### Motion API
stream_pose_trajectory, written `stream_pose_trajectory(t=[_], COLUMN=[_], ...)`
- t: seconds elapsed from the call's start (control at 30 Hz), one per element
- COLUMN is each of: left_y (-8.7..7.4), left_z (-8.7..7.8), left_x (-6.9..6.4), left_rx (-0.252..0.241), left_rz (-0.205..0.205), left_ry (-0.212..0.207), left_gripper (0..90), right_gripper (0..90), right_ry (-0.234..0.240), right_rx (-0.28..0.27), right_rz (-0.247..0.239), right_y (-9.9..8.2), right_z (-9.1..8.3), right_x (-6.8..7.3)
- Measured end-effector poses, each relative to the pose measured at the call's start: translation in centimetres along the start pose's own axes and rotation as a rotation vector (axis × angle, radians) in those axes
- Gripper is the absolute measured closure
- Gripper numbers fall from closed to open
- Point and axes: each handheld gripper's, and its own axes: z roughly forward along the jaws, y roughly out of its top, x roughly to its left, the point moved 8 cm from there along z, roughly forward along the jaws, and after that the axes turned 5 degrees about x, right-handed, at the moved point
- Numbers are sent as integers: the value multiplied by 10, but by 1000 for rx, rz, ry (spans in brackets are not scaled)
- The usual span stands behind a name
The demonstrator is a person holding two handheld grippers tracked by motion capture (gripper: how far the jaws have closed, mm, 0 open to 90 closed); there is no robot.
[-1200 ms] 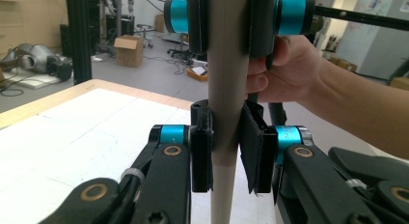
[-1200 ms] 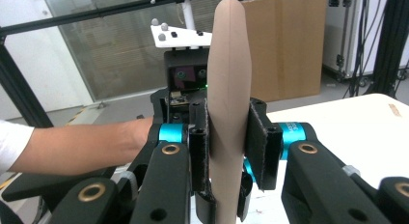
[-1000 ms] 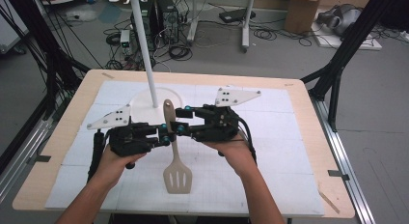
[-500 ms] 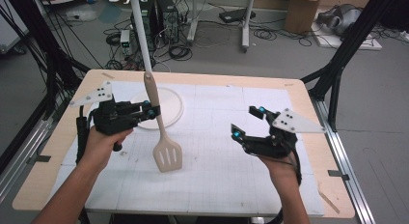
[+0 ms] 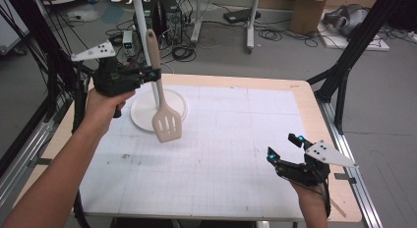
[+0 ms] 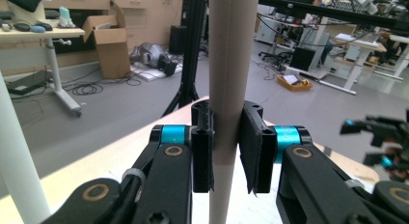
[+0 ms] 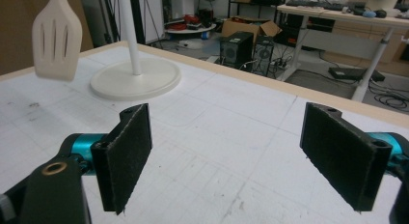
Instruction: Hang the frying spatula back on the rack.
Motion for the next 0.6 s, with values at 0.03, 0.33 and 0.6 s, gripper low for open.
stream_pose_trajectory(t=[0.03, 0.33, 0.6], left_y=[8, 34, 38], left_z=[3, 19, 24], left_x=[4, 28, 43], left_rx=[-2, 7, 9], left_rz=[-7, -46, -69], left_ry=[9, 65, 92], left_gripper=[759, 759, 759], right_gripper=[175, 175, 175], right_ry=[-4, 10, 24], right_rx=[-3, -1, 10], right_rz=[2, 31, 29], right_y=[-1, -14, -16], right_z=[0, 2, 6], right_x=[-1, -4, -2])
